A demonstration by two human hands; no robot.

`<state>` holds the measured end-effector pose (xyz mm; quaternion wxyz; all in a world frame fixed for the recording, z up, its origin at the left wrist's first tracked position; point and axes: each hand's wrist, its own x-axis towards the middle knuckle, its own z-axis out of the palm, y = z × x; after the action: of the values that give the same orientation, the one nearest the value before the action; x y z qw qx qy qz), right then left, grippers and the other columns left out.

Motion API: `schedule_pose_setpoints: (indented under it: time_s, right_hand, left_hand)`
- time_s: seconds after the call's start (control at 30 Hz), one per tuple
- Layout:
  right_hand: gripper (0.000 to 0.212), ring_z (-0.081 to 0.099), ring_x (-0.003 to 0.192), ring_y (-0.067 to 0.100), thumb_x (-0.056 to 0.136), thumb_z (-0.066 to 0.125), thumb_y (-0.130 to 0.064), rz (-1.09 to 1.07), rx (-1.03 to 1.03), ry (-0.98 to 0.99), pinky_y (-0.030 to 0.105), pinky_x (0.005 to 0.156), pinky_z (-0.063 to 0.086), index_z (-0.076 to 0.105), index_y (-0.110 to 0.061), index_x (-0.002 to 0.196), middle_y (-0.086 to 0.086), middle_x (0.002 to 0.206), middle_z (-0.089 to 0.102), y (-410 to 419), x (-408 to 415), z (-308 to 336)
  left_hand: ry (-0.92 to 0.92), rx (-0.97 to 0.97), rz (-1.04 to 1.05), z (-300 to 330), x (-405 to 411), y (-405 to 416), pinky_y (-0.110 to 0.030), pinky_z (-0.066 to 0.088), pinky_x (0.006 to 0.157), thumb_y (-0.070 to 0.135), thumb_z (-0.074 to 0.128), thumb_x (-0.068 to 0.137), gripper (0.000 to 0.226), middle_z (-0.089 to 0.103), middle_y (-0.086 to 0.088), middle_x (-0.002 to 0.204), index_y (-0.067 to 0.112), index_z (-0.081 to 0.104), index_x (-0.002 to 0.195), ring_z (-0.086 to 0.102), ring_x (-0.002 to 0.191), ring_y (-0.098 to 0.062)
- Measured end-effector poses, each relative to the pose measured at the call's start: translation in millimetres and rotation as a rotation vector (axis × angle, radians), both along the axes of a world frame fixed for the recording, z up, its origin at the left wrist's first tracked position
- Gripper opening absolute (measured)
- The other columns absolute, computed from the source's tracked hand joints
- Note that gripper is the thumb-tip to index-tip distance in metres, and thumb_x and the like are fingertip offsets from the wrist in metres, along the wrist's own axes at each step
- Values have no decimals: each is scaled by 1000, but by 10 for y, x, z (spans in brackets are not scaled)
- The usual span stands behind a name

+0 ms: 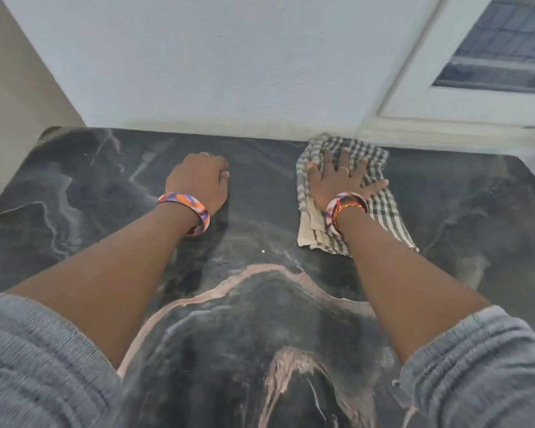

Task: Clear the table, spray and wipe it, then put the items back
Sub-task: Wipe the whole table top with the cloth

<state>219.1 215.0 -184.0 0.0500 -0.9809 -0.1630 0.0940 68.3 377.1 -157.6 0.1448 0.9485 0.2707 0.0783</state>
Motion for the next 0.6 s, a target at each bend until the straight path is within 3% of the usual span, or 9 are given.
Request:
schedule_pose_setpoints:
  time_s: [0.37, 0.6]
  right_hand:
    - [57, -8, 146, 32, 95, 11, -56, 475, 18, -50, 75, 101, -10, 1, -37, 148, -6, 160, -4, 1845, -1190, -6]
    - [56, -5, 147, 29, 96, 11, -56, 711, 23, -48, 75, 102, -8, 2, -38, 149, -7, 160, -2, 2960, -1921, 48]
  left_hand:
    - [-64, 64, 148, 74, -982, 1116, -49, 45, 98, 18, 40, 94, 33, 58, -20, 124, 5, 58, 119, 51, 116, -40]
    - [-124, 98, 286, 32, -1814, 1776, -50, 45, 96, 19, 40, 90, 36, 59, -24, 122, 4, 60, 117, 52, 113, -43]
